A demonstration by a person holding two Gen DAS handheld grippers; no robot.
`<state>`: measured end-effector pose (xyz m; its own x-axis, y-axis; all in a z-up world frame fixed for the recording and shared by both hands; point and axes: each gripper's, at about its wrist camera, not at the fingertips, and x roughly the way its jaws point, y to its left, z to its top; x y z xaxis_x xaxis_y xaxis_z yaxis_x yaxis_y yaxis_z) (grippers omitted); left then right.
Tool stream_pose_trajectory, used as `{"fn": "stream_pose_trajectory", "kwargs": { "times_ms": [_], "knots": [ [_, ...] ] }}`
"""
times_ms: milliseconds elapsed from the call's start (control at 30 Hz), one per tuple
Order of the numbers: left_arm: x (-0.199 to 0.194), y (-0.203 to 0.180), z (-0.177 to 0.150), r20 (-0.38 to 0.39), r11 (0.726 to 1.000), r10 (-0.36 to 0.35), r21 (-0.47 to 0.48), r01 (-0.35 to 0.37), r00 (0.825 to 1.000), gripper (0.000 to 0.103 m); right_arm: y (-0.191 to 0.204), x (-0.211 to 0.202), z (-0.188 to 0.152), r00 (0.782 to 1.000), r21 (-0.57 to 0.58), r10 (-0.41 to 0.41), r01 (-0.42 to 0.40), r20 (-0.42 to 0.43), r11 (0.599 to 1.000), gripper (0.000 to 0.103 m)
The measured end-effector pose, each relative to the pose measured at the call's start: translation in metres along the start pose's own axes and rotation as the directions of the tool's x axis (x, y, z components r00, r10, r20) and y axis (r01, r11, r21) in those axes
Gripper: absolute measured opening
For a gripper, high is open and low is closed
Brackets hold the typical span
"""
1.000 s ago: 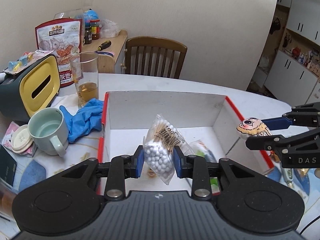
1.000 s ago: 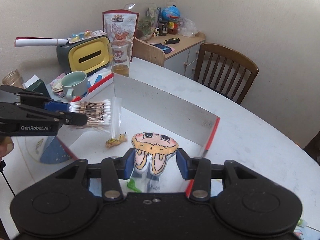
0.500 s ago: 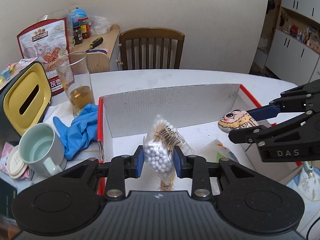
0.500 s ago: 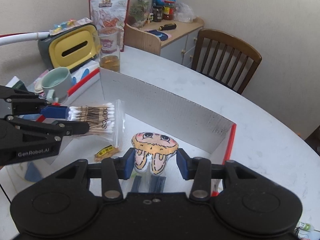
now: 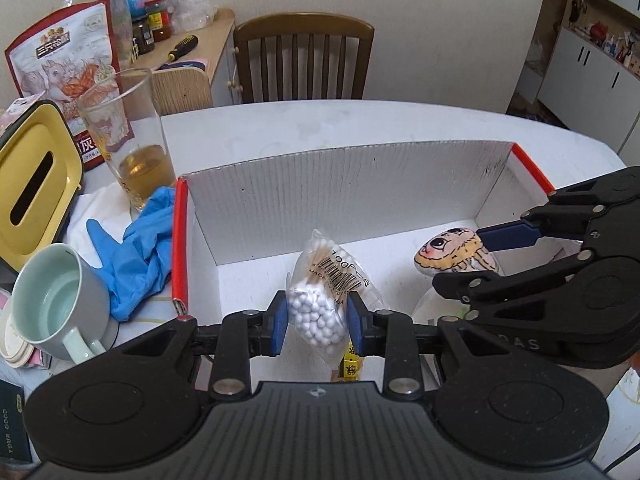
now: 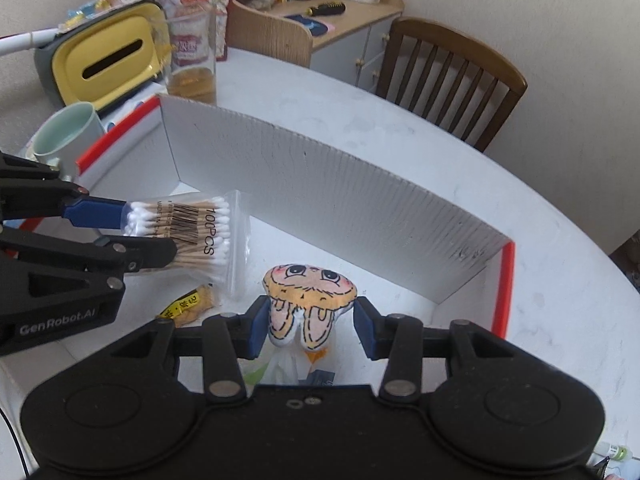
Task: Organize objects
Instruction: 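Carry the cotton-swab pack and cartoon cushion with both grippers over the box, then open both grippers to drop the cotton swabs and cushion into the box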
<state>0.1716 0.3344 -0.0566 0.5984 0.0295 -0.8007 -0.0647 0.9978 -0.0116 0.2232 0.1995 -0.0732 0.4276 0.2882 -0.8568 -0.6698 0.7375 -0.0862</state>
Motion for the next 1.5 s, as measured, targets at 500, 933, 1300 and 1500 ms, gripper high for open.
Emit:
{"fn": "stream_pose_trajectory", "kwargs": {
  "times_ms": [500, 933, 1300, 1500],
  "knots": [
    [0.022, -0.003, 0.003, -0.117, 1.000, -0.017, 0.016, 0.019, 0.993, 0.029, 0.009, 0.018, 0.000, 0.997, -0.009, 0.009, -0.009, -0.071, 1.000, 0.042],
    [0.024, -0.005, 0.003, -0.147, 1.000, -0.014, 0.011, 0.015, 0.989, 0.032, -0.003, -0.009, -0.005, 0.998, 0.029, 0.067, -0.067, -0.012, 0.997, 0.049],
    [0.012, -0.013, 0.000, -0.128, 1.000, -0.015, 0.024, 0.018, 0.992, 0.051, -0.015, -0.041, -0.021, 0.992, 0.043, 0.119, -0.121, 0.041, 0.992, 0.054],
    [-0.002, -0.015, -0.002, -0.108, 1.000, -0.011, -0.004, 0.011, 0.994, 0.054, -0.022, -0.060, -0.032, 0.988, 0.050, 0.135, -0.138, 0.070, 0.989, 0.056]
  ]
}}
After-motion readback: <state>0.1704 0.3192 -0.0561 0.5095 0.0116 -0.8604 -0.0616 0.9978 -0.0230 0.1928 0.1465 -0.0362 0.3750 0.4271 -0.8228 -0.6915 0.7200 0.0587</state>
